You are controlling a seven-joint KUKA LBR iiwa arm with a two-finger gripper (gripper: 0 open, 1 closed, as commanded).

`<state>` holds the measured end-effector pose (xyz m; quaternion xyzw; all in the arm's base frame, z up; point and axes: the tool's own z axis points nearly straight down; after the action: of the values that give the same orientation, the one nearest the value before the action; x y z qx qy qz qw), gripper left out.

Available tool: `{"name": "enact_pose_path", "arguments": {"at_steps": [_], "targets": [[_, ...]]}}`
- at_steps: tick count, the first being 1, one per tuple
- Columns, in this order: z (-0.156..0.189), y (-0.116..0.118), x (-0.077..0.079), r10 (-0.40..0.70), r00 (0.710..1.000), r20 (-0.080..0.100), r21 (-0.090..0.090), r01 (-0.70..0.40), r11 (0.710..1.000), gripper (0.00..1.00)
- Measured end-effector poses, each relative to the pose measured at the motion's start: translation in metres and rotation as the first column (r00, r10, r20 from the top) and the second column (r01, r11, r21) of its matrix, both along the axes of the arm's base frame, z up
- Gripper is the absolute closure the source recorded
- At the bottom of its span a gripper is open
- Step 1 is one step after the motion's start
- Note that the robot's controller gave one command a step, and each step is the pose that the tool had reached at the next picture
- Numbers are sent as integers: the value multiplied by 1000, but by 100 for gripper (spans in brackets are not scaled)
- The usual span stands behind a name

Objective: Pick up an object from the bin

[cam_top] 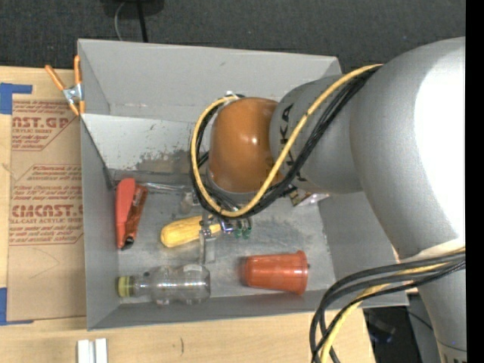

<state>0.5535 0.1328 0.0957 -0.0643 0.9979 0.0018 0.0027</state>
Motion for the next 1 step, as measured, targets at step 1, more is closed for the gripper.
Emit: {"name": "enact_pose_path", "arguments": {"at_steps": [1], "targets": [[-14,12,12,-30,1000,1,1,30,1000,100]]}}
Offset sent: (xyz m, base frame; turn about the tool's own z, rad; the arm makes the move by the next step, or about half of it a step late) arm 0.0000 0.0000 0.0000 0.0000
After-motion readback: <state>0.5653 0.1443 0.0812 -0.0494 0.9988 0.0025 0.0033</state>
